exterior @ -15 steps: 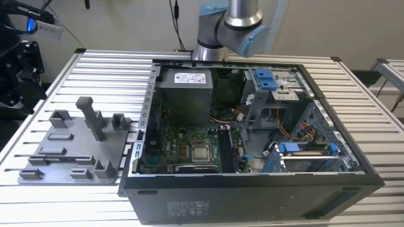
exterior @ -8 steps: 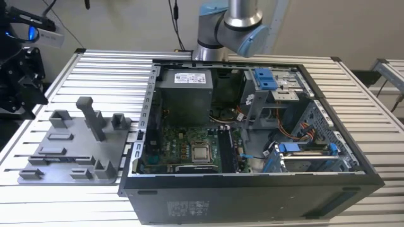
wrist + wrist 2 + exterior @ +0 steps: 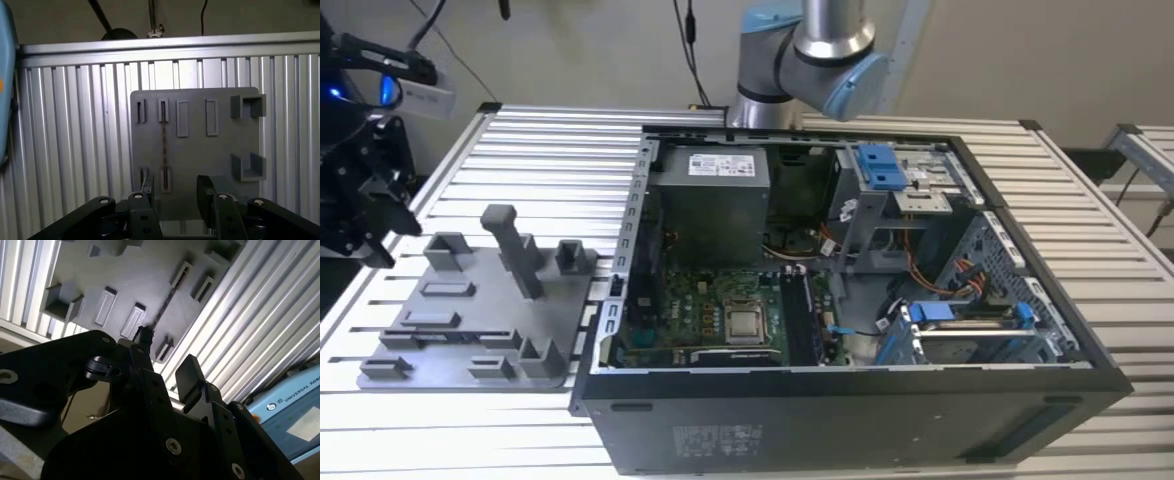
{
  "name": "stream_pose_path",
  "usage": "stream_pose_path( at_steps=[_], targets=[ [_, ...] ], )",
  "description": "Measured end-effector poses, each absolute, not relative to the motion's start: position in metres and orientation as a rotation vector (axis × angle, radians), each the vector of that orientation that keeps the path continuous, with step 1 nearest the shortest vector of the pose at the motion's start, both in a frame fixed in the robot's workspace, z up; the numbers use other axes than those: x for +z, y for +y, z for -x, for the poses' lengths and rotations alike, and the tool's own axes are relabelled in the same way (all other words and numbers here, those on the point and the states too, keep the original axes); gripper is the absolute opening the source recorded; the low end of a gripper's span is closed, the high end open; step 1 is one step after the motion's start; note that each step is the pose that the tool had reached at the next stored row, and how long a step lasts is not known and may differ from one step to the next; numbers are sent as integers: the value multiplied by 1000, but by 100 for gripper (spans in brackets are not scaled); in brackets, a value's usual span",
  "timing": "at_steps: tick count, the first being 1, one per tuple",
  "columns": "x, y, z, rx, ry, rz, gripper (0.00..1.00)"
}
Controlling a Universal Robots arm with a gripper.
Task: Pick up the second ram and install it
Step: 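Pick up the second ram and move it above second insertion slot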
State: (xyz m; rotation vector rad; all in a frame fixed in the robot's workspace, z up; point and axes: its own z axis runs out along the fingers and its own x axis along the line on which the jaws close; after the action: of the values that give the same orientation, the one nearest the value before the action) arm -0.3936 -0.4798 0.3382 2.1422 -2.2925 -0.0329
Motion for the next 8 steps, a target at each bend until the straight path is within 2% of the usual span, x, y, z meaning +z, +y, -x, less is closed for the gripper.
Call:
stream_pose_path(
  at_steps=[8],
  targets=[
    [328,-483,394,-33,-2293,-2142,48]
  ],
)
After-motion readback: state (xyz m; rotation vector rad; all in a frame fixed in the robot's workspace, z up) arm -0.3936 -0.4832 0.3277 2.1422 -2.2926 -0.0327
